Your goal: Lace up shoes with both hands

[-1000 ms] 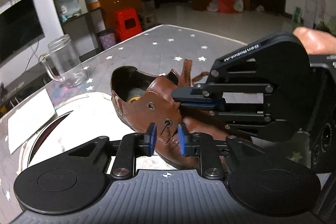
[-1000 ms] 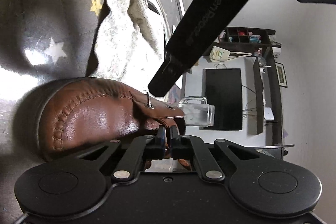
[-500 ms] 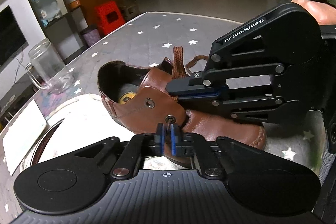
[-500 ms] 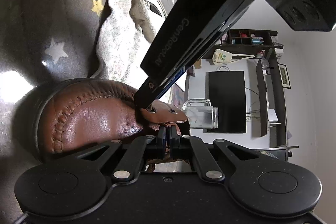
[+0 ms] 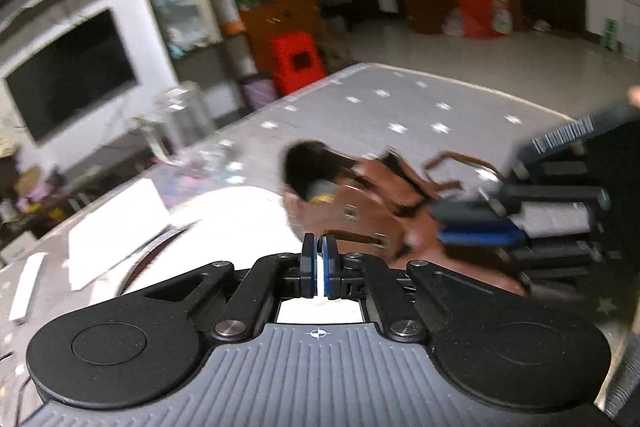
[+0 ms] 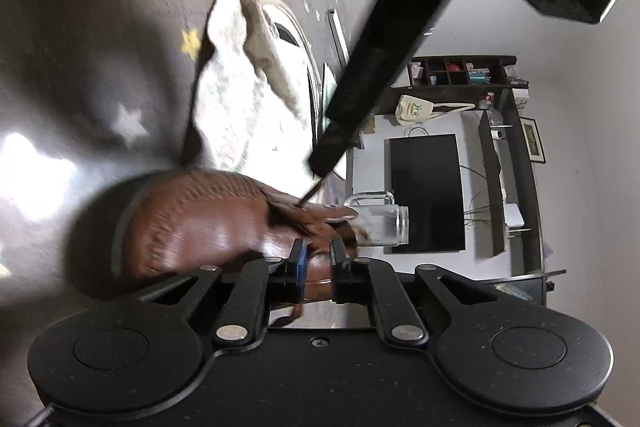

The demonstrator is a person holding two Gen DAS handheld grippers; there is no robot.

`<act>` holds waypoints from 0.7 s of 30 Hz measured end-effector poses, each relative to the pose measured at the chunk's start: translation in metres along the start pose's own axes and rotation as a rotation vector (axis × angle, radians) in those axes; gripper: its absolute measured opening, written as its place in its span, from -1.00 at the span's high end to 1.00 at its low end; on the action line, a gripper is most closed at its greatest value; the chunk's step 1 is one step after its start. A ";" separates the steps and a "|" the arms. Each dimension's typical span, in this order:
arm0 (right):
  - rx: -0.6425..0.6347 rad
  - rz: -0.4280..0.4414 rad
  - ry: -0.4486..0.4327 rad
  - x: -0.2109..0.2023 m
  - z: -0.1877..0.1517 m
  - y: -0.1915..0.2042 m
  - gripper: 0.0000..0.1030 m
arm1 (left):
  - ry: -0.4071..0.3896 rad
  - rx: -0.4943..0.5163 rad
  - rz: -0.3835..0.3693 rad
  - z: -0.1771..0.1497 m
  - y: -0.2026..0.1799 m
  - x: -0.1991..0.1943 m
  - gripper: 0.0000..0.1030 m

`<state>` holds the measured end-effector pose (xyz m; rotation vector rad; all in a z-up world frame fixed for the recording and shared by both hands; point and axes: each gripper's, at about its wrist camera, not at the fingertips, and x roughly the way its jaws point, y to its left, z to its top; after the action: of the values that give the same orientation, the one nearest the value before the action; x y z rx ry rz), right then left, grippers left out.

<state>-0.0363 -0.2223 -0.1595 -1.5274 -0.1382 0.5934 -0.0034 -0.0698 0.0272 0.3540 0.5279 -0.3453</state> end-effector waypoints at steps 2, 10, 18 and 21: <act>0.018 0.015 0.006 -0.002 0.001 0.005 0.79 | -0.025 -0.021 0.033 0.001 0.007 -0.014 0.95; 0.154 0.026 0.035 -0.004 0.003 0.003 0.79 | -0.090 -0.072 0.139 0.003 0.034 -0.059 0.95; 0.217 0.014 0.053 -0.003 0.002 -0.003 0.79 | -0.126 -0.114 0.191 0.008 0.044 -0.077 0.95; 0.229 0.012 0.061 -0.002 0.001 -0.003 0.79 | -0.130 -0.134 0.206 0.011 0.050 -0.079 0.95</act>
<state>-0.0373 -0.2222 -0.1565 -1.3231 -0.0133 0.5524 -0.0429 -0.0126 0.0904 0.2518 0.3811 -0.1317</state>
